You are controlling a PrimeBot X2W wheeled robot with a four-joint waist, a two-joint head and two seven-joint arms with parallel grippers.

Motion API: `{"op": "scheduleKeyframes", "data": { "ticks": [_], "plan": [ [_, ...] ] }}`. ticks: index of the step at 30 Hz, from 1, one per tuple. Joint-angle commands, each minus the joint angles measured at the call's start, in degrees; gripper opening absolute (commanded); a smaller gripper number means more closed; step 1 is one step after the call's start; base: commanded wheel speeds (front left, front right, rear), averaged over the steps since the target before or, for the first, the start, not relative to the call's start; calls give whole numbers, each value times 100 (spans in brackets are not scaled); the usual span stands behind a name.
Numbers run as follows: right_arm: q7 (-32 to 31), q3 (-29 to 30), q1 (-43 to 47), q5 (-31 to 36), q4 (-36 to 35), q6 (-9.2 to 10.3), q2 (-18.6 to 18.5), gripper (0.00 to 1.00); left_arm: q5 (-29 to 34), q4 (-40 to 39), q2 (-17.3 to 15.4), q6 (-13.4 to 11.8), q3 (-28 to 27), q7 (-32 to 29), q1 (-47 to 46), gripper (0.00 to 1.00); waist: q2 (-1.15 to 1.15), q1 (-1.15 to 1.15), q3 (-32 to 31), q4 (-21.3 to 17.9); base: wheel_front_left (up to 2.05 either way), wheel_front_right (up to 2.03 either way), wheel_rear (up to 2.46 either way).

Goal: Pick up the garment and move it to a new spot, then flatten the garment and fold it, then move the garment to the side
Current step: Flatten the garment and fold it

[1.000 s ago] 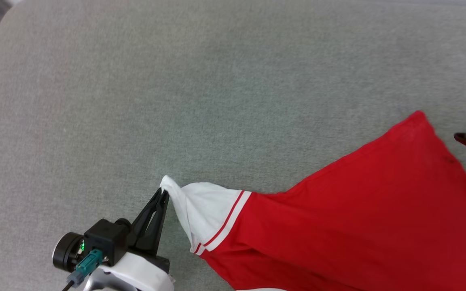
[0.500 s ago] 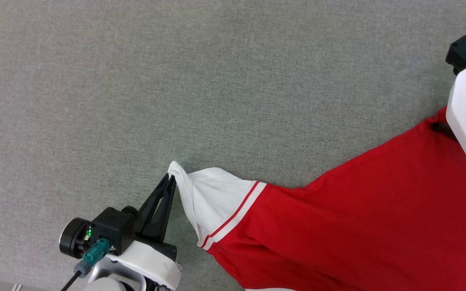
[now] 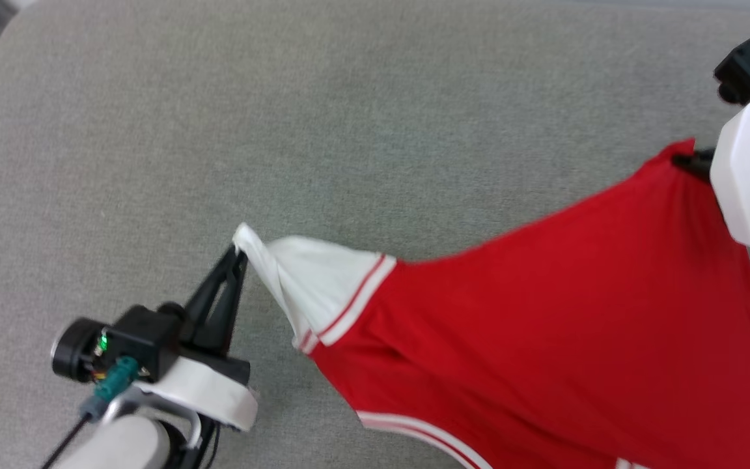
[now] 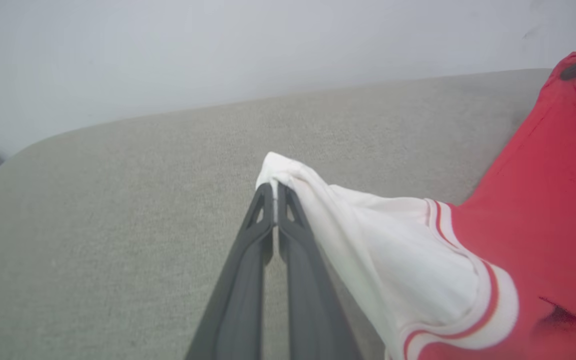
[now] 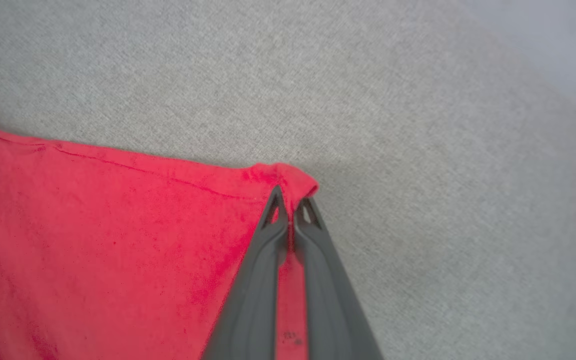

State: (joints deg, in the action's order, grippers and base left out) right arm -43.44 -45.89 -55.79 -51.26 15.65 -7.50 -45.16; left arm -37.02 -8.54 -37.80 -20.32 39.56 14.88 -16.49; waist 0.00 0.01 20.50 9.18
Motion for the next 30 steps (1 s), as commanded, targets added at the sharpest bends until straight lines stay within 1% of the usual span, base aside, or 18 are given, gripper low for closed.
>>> {"op": "scheduleKeyframes", "data": {
  "ticks": [1, 7, 11, 16, 20, 26, 30],
  "plan": [
    [98, 21, -100, -8, -40, 2, -39, 0, 33, -44, -29, 14, -50, 22, -128, 0, 0, -1, -214, -158, 0, 0, 0],
    [858, 157, -405, -110, -233, 2, -179, 0, 245, -302, -309, 246, -207, -312, -993, 0, 0, -1, -484, -387, 0, 0, 0],
    [1276, 355, -631, -45, -181, 2, -84, 0, 460, -328, -364, 436, -293, -582, -1857, 0, 0, -1, -507, -511, 0, 0, 0],
    [1789, 683, -955, 93, -191, 2, 61, 0, 633, -85, -273, 794, -358, -859, -3000, 0, 0, -1, -379, -641, 0, 0, 0],
    [2026, 926, -1288, 340, -104, 2, 157, 0, 786, 294, -162, 1096, -424, -941, -3958, 0, 0, -1, -168, -710, 0, 0, 0],
    [2263, 1377, -1982, 782, 214, 2, 461, 0, 992, 1058, 47, 1549, -464, -1020, -5381, 0, 0, -1, 238, -759, 0, 0, 0],
    [2387, 1650, -2593, 1260, 571, 2, 778, 0, 1146, 1593, 241, 1827, -454, -1011, -6311, 0, 0, -1, 539, -744, 0, 0, 0]
  ]
}}
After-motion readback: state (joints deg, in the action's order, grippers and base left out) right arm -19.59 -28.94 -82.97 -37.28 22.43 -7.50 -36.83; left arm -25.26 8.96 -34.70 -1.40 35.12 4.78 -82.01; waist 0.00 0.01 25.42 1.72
